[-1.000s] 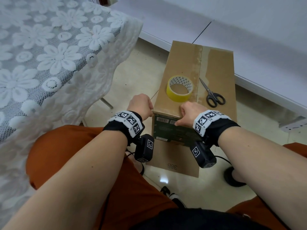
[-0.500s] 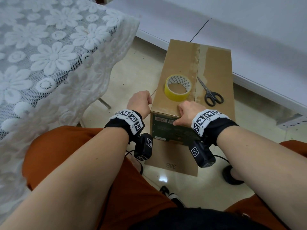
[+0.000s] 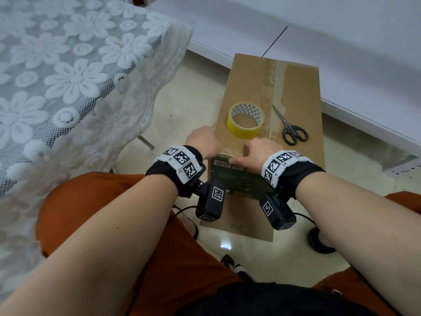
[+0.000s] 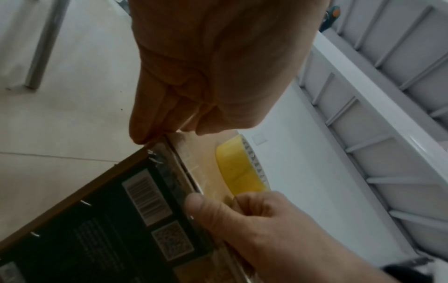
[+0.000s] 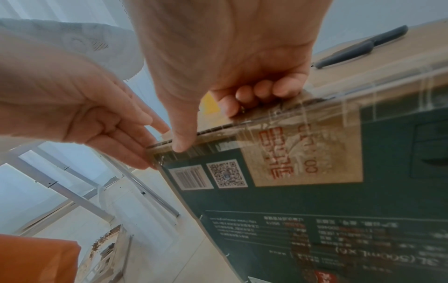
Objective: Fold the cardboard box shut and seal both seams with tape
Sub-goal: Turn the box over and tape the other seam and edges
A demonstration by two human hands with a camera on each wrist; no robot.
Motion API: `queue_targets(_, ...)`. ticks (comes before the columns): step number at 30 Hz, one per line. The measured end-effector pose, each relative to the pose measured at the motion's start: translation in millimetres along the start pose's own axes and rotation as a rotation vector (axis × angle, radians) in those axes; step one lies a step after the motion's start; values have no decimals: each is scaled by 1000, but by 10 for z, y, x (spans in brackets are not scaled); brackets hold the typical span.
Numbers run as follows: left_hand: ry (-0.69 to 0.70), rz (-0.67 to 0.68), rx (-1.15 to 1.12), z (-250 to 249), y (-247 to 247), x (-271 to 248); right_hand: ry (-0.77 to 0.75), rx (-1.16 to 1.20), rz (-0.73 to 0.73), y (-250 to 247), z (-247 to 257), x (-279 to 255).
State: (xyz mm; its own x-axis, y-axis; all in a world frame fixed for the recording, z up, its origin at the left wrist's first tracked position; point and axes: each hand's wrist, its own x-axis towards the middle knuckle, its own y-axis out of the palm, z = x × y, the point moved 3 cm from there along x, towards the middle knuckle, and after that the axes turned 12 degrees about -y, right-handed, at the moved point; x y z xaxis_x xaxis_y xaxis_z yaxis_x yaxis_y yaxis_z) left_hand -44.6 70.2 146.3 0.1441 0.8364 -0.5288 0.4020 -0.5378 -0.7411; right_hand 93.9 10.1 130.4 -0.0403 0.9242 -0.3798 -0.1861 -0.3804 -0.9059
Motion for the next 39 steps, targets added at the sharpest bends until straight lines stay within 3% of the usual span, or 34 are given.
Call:
queue_targets(5, 170, 16, 10, -38, 137, -44, 17, -1, -13, 8, -3, 5)
queue_targets(9, 237, 46, 189, -42, 218, -43, -4, 11, 17, -40, -18, -30)
queue_targets(13, 264, -79, 192, -69, 208, -31, -30, 68, 36, -113, -100, -96)
queue_targets(17, 384, -287, 354, -230, 218, -128, -42, 159, -64, -145, -156, -125)
queue_targets(22, 431, -50, 173, -284, 331, -92, -5, 128, -123, -104, -248, -211)
queue_targets(28, 401, -31, 50, -240, 352, -5, 76, 154, -58, -74, -408, -285)
queue_targets(39, 360, -87, 115, -254, 404, -54, 132, 23, -23, -48, -689, -570)
